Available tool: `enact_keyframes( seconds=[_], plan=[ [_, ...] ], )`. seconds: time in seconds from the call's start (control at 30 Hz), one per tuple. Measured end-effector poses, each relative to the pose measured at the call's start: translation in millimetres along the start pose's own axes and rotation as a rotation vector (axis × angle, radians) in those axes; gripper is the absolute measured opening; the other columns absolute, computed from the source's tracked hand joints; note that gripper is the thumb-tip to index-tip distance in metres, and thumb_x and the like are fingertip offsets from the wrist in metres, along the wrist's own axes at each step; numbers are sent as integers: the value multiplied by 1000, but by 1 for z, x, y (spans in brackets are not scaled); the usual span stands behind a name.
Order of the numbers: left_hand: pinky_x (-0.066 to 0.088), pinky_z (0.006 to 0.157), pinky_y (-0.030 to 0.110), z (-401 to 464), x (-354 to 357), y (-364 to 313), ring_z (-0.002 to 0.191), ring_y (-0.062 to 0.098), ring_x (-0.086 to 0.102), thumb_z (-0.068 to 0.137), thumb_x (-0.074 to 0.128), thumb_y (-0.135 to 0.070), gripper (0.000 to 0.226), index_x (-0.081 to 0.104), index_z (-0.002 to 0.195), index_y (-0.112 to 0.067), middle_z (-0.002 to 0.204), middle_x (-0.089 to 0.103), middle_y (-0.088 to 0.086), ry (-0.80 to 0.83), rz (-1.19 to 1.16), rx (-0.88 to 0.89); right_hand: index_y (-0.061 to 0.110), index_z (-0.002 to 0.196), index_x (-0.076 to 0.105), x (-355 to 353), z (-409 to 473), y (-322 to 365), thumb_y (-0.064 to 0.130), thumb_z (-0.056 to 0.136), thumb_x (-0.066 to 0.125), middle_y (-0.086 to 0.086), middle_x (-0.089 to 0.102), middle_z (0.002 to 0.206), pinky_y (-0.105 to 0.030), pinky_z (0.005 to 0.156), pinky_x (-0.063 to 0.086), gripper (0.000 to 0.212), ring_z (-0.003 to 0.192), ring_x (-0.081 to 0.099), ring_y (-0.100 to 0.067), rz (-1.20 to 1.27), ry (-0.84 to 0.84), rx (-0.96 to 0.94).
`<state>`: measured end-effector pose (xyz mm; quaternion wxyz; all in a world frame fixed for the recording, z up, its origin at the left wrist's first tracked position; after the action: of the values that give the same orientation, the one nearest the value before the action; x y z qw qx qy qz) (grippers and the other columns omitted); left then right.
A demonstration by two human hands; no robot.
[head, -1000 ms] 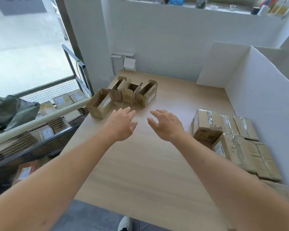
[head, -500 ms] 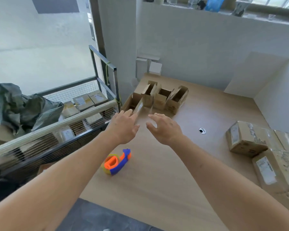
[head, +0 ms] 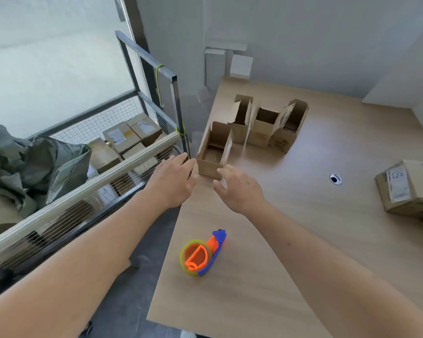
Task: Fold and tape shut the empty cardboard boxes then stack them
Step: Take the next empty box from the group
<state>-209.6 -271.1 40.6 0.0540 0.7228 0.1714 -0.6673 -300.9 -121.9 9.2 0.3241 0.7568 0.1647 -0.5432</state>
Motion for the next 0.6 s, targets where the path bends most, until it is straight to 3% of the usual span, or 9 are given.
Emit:
enact_keyframes(
  seconds=[0.13,0.37,0.47,0.6],
  plan=[
    [37,115,46,45,24,14,139,29,42,105,45,-36,50,44,150,-14,152,44,9,48,-63,-3,24,146,49,22,48,-13,47,103,43,-6,38,157,-43,104,45,49,138,45,-29,57,28,70],
    [37,115,48,111,71,21,144,30,38,106,46,-36,53,41,153,-13,160,36,10,128,-131,-5,35,153,38,59,111,-32,45,101,49,-10,14,168,-44,104,47,54,139,44,-32,104,57,159],
    [38,113,48,128,85,24,142,32,38,105,47,-36,52,41,152,-14,160,34,11,158,-140,6,37,152,37,80,130,-37,52,103,39,-11,19,166,-47,100,50,51,133,49,-35,122,122,187],
    [41,111,50,133,94,35,141,34,40,104,50,-33,52,40,152,-15,161,32,14,193,-130,-1,18,131,57,94,137,-37,54,106,27,-5,36,156,-45,91,50,54,122,56,-33,128,124,238]
  ],
)
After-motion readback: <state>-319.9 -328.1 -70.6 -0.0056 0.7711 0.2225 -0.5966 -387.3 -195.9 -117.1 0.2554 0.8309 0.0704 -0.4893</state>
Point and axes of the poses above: each hand's wrist, its own z-axis towards the middle knuckle, its own x-axis out of the palm, y = z × x, the point moved 5 cm from there along z, towards the middle knuckle
